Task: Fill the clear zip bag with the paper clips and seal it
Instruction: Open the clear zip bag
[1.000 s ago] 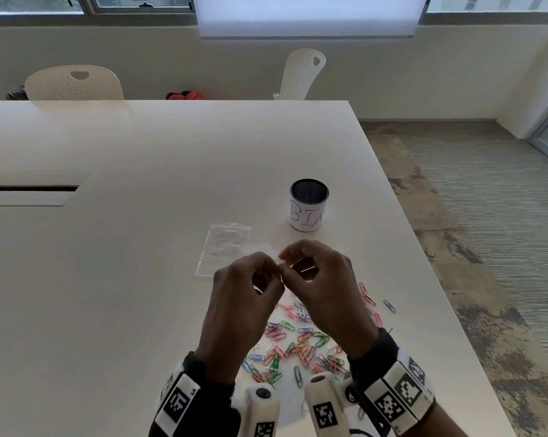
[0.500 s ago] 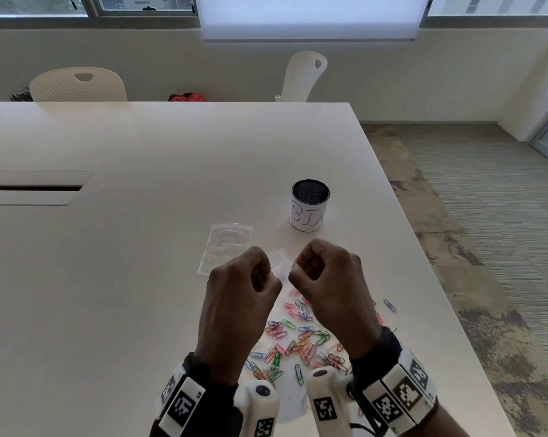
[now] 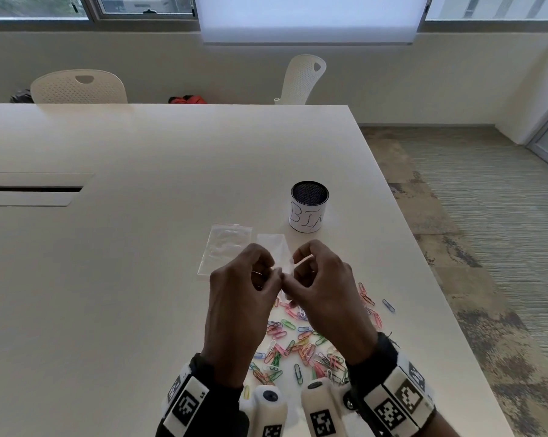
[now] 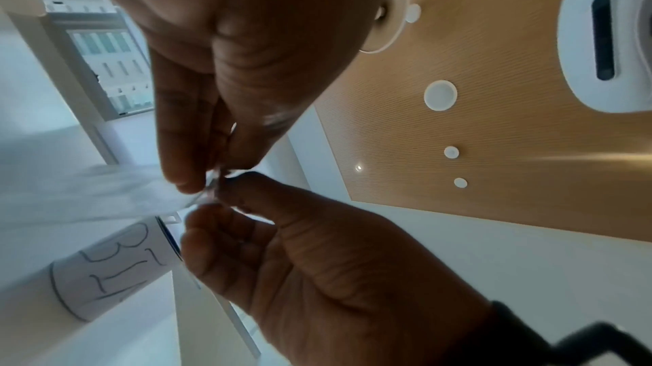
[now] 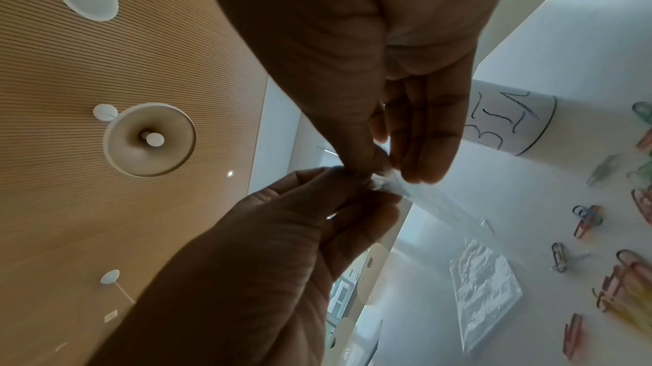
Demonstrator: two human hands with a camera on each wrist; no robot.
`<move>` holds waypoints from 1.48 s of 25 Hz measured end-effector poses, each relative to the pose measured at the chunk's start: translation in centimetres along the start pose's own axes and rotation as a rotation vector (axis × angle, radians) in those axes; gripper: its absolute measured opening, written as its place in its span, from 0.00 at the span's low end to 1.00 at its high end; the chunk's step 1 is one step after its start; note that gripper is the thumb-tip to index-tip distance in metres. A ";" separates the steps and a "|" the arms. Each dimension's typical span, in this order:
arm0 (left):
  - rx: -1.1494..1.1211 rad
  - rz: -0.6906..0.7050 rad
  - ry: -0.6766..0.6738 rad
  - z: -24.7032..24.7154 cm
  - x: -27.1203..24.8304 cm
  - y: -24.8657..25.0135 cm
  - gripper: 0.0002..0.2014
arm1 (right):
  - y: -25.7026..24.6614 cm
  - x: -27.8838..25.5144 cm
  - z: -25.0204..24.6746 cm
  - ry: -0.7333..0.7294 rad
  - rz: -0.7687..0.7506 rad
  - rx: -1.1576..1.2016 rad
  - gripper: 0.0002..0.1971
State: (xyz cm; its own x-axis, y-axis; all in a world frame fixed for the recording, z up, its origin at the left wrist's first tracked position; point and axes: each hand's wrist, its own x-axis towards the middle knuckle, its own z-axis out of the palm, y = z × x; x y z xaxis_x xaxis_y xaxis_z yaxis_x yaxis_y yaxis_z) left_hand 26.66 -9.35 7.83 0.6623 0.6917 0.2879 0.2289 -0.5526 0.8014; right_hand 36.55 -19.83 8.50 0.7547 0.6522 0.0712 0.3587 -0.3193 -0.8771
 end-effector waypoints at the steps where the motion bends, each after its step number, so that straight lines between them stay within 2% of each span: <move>1: 0.009 0.007 -0.007 0.0 0.0 0.0 0.07 | 0.1 0.0 0.0 0.014 0.000 -0.010 0.12; 7: 0.133 0.064 0.047 -0.7 0.2 -0.5 0.11 | 1.0 0.3 -0.9 0.144 -0.004 -0.286 0.11; 12: 0.147 0.113 -0.006 -0.4 0.1 -0.3 0.11 | 0.8 0.5 -0.4 0.129 -0.097 -0.241 0.11; 17: 0.128 0.130 0.012 -1.1 0.2 -1.2 0.09 | 1.0 1.0 -1.4 0.139 -0.078 -0.166 0.11; 18: 0.086 0.146 -0.046 -1.5 0.3 -1.7 0.15 | 0.9 1.1 -1.7 0.122 -0.056 -0.111 0.10; 21: 0.083 0.213 -0.324 -2.6 0.8 -3.1 0.49 | 0.2 1.0 -2.3 0.055 -0.009 0.017 0.08; 22: 0.109 0.232 -0.393 -2.8 0.9 -3.4 0.55 | -0.1 1.0 -2.3 0.035 -0.008 0.038 0.08; 24: 0.118 0.238 -0.461 -2.7 1.1 -4.1 0.62 | -0.7 0.8 -2.3 -0.017 -0.004 0.072 0.08; 26: 0.096 0.230 -0.479 -2.5 1.2 -4.5 0.62 | -1.2 0.6 -2.2 -0.088 0.005 0.114 0.08; 28: 0.092 0.249 -0.469 -2.5 1.4 -4.9 0.57 | -1.5 0.4 -2.1 -0.145 0.002 0.128 0.08; 32: 0.118 0.263 -0.409 -3.1 1.3 -5.3 0.42 | -1.2 0.6 -2.1 -0.106 -0.019 0.048 0.09; 34: 0.142 0.265 -0.408 -3.4 1.3 -5.6 0.41 | -1.0 0.7 -2.1 -0.091 -0.040 0.016 0.08; 37: 0.127 0.267 -0.427 -3.4 1.1 -6.0 0.42 | -1.1 0.7 -1.6 -0.154 -0.047 0.081 0.08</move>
State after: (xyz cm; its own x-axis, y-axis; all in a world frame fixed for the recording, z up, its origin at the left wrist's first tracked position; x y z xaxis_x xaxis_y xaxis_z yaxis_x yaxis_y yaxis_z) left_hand 23.63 -3.65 5.08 0.9355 0.2823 0.2122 0.0797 -0.7541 0.6519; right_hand 37.56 -20.14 10.25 0.6430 0.7645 0.0452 0.3420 -0.2338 -0.9102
